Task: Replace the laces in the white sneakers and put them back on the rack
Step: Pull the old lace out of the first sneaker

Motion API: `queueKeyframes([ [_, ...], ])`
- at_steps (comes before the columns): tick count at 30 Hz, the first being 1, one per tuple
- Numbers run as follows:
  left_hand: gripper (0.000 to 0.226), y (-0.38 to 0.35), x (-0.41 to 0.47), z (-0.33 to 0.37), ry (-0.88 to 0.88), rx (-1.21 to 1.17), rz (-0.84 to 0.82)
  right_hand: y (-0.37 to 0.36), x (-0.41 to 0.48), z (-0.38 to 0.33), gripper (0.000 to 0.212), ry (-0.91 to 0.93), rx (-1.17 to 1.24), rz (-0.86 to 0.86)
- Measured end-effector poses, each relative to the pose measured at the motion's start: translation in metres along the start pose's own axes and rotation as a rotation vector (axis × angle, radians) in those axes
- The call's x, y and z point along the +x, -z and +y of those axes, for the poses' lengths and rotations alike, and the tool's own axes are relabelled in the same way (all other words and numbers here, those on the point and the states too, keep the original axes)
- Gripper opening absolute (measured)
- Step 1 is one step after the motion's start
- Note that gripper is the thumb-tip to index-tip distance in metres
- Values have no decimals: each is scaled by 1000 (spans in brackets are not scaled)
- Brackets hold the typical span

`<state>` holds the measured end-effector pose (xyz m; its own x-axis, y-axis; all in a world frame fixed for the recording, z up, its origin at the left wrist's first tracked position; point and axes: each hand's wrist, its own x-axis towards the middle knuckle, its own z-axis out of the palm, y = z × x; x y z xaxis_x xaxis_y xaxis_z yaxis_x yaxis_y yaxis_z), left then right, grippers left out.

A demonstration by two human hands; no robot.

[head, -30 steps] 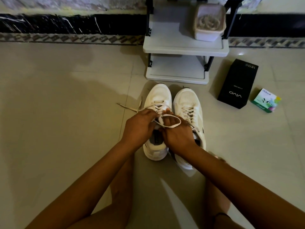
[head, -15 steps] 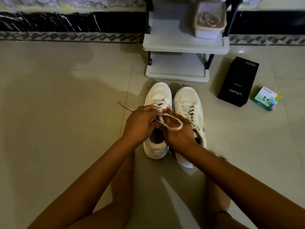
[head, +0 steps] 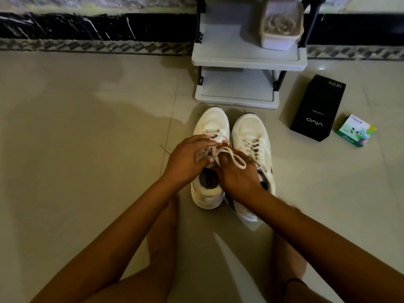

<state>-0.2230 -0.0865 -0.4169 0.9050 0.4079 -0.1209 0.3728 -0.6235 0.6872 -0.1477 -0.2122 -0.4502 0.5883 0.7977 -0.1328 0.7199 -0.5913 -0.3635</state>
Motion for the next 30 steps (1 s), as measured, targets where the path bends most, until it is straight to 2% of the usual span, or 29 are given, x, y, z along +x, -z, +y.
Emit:
queueKeyframes([
  [2,33,-6,-3,-5,24,95,-14,-2,1,1,51,-25,-32,-43],
  [5,17,-8,0,0,8,151,99,-4,2,1,50,-48,-54,-39],
  [7,11,-5,5,5,-4,171,92,-4,2,1,53,-57,-48,-40],
  [10,6,2,2,17,39,-127,34,-4,1,2,60,-17,-62,-18],
  [12,10,7,-2,24,67,-353,57,-3,2,3,58,-10,-54,-46],
  [13,12,8,-2,23,68,-390,89,-4,2,4,56,-11,-64,-43],
  [15,16,9,1,16,40,-261,113,-7,1,4,55,-6,-77,-22],
  [17,32,5,2,7,25,-33,32,-3,0,2,50,3,-91,-16],
  [19,31,-2,0,2,89,52,-11,-3,-1,1,49,-11,-84,-13],
  [22,18,-5,1,4,178,-44,70,-5,1,2,49,-17,-91,-9],
  [25,23,-1,6,8,184,-68,85,-7,1,2,49,-24,-60,-11],
  [30,14,3,0,10,226,-146,89,-6,0,4,49,-2,-68,0],
])
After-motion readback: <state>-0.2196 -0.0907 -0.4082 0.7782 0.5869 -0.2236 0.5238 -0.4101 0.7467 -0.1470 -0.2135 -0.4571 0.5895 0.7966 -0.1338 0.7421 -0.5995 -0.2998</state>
